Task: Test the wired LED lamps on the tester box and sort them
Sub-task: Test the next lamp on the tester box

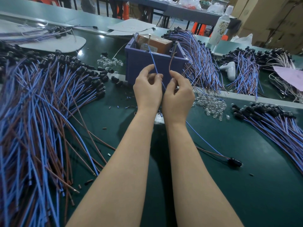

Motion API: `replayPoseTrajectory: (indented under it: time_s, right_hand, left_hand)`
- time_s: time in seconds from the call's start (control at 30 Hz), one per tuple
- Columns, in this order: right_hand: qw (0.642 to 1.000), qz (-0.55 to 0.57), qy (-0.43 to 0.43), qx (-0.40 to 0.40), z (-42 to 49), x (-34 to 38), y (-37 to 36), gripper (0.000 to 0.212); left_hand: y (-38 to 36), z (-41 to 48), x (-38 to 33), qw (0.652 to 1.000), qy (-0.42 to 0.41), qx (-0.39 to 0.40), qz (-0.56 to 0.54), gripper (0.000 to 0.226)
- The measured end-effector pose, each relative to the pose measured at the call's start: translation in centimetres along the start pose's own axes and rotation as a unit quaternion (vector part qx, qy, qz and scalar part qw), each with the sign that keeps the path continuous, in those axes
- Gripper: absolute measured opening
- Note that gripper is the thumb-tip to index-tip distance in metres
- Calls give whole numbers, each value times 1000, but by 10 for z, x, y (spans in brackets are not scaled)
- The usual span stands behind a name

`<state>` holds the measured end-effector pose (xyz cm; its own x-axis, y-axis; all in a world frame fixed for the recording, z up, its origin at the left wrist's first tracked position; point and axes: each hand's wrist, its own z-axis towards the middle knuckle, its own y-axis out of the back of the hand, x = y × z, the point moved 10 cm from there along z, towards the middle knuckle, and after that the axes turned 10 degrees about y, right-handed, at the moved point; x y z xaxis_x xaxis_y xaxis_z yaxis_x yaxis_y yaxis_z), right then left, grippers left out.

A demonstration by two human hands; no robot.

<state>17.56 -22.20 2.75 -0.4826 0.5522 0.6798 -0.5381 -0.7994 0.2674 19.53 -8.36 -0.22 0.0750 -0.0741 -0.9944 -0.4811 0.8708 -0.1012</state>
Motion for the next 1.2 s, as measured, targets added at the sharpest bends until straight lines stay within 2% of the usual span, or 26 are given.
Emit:
replayPoseTrajectory:
  time_s: [1.03,1.2]
  right_hand:
    - [999,6,-11,42,-1,-5,-11,29]
    - [1000,21,-18,8,-2,-3,-3,31]
  left_hand:
    - [3,1,0,1000,-3,-3,-3,33]
    - [3,-1,1,1000,-4,-9,-13,35]
